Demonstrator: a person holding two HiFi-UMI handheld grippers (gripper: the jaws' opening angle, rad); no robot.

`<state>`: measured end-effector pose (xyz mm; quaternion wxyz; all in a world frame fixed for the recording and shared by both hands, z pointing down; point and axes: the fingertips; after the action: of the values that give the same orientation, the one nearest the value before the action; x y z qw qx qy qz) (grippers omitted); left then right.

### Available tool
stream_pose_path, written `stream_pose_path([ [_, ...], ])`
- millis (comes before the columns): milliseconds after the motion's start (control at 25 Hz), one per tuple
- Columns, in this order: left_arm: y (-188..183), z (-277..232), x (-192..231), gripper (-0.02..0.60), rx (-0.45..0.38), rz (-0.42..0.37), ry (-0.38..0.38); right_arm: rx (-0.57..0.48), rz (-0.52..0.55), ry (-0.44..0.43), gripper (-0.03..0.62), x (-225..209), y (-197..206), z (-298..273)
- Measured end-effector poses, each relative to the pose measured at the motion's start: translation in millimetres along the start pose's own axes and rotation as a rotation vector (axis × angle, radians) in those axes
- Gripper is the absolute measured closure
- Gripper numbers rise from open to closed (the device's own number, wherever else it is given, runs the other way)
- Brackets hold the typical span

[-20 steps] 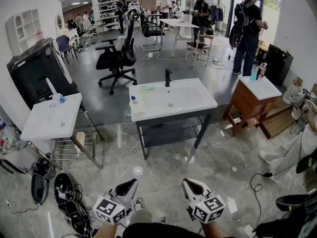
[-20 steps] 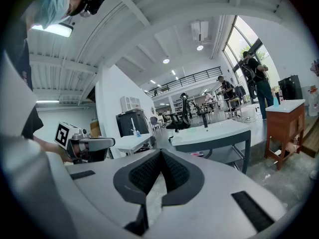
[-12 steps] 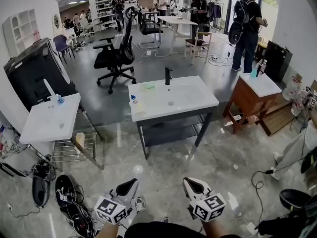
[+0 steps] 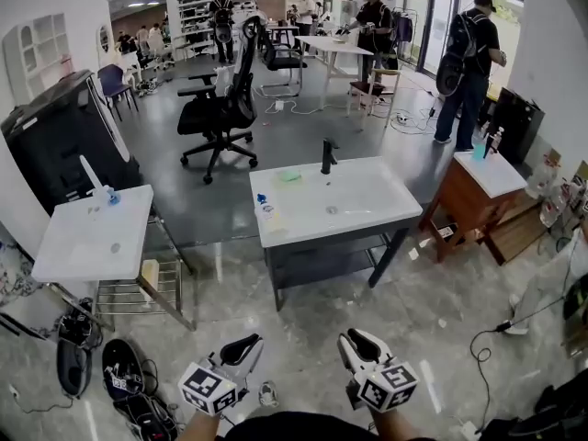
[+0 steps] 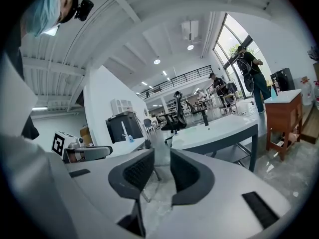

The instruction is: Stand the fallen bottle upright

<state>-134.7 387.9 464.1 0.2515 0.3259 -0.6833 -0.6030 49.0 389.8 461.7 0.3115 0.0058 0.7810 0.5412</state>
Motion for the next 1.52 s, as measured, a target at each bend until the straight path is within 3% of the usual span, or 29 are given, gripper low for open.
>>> stream_pose_path([
  [40,0,0,10,0.555,-0.002,0.003,0.003,0.001,-0.006,0.004,0.485,3,-1,-10],
  [160,2,0,43,0.544,-0.002,-0.003,0.013,-0.005,-0.015,0.021,0.476,11,-3,-42],
  [280,6,1,77,0.462,0.014,0.014,0.019,-0.012,-0.024,0.037,0.452,19,-6,-71],
  [480,14,-6,123,0.396,0.024,0.030,0.044,-0.029,-0.040,0.073,0.418,25,-10,-112],
  [840,28,-29,163,0.377,0.030,0.084,0.083,0.009,-0.032,0.108,0.393,18,-19,-161],
  [1000,33,-47,179,0.376,0.048,0.118,0.058,0.048,-0.035,0.091,0.391,4,-26,-186],
  [1520,12,-143,232,0.376,0.045,0.125,-0.085,0.195,-0.044,-0.032,0.392,-74,-70,-277],
])
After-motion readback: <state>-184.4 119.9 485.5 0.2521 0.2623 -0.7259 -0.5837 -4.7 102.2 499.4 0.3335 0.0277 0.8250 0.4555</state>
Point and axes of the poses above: the fingertips, and each gripper's own axes: z backward along the fingers, x to its left, y out of its underside, and after that the axes turned 12 degrees about -z, right-handed
